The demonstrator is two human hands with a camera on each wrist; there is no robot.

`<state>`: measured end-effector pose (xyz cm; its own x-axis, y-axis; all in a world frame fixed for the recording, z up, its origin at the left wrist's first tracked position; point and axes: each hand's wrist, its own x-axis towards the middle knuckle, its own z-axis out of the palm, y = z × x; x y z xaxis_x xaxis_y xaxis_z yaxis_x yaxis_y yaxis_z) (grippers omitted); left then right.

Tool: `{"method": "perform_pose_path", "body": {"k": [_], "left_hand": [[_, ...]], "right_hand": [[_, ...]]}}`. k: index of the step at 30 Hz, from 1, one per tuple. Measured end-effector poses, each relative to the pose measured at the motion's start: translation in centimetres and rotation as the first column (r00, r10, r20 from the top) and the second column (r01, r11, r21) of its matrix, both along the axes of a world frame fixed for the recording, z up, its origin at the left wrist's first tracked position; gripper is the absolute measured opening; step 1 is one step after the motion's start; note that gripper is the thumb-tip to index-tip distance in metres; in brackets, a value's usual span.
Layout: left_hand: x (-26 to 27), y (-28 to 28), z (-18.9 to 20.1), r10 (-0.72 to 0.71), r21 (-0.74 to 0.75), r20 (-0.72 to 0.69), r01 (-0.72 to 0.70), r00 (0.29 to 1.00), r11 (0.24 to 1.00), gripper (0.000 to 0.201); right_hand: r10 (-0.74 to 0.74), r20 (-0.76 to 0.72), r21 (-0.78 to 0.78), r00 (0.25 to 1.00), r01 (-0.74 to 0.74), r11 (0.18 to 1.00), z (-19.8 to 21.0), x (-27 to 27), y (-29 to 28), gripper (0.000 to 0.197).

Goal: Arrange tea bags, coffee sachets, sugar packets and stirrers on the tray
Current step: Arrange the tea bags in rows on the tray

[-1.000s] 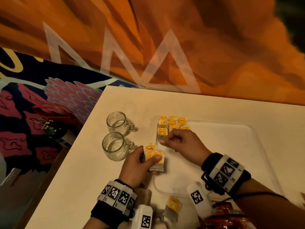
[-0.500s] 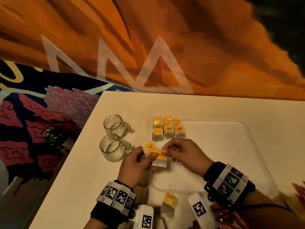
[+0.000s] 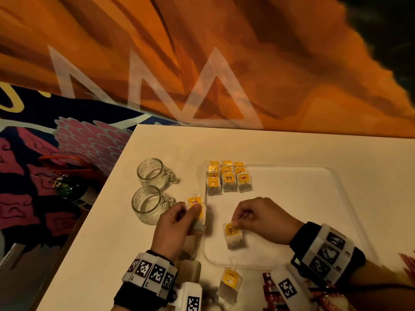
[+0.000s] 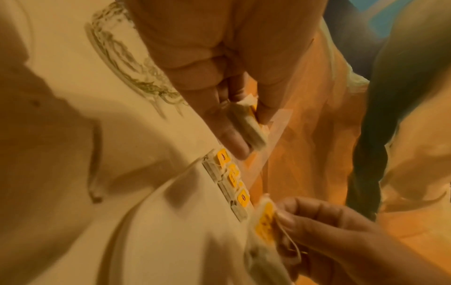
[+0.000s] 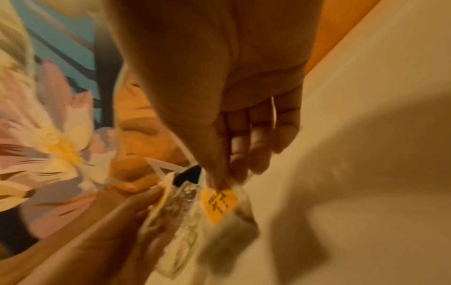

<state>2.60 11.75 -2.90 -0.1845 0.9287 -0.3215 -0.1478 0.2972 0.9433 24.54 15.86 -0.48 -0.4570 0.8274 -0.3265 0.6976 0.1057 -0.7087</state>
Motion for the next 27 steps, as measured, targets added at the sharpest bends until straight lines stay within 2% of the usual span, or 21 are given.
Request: {"method": "perform_pose_path", "body": {"k": [2, 6, 9, 11, 18, 23, 27], "left_hand": [[0.4, 0.0, 0.0, -0.021, -0.028, 0.021, 0.021, 1.000, 0.999, 0.012], [0.6, 0.0, -0.1, -0.046, -0.038, -0.004, 0.045, 0.999, 0.998, 0.025], [0.5, 0.1, -0.2, -0.049, -0.029, -0.001, 0.049, 0.999, 0.998, 0.014], [0.4, 0.1, -0.4, -0.047, -0.031, -0.001, 0.047, 0.999, 0.998, 0.015], [0.5, 0.3, -0.2, -0.019, -0.051, 0.048, 0.021, 0.999, 0.998, 0.016], [0.6, 0.3, -0.4, -0.023, -0.040, 0.020, 0.024, 1.000, 0.999, 0.022], [0.7, 0.4, -0.1, -0.031, -0.022, 0.023, 0.031, 0.999, 0.999, 0.023]], "right_hand": [[-0.057, 0.045, 0.016, 0.997, 0.057, 0.998, -0.9, -0.2, 1.4, 0.005], [-0.224, 0.072, 0.108, 0.972, 0.216, 0.970, -2.6, -0.6, 4.3, 0.011], [-0.279, 0.081, 0.195, 0.957, 0.259, 0.946, -3.2, -0.9, 5.8, 0.008], [-0.312, 0.038, 0.209, 0.949, 0.297, 0.932, -3.3, -1.1, 6.5, 0.008], [-0.338, 0.001, 0.211, 0.941, 0.330, 0.920, -3.3, -1.6, 8.2, 0.008], [-0.347, 0.033, 0.179, 0.937, 0.336, 0.925, -3.8, -1.5, 8.4, 0.009], [-0.371, -0.083, 0.180, 0.925, 0.380, 0.907, -2.8, -1.5, 7.3, 0.017]]}}
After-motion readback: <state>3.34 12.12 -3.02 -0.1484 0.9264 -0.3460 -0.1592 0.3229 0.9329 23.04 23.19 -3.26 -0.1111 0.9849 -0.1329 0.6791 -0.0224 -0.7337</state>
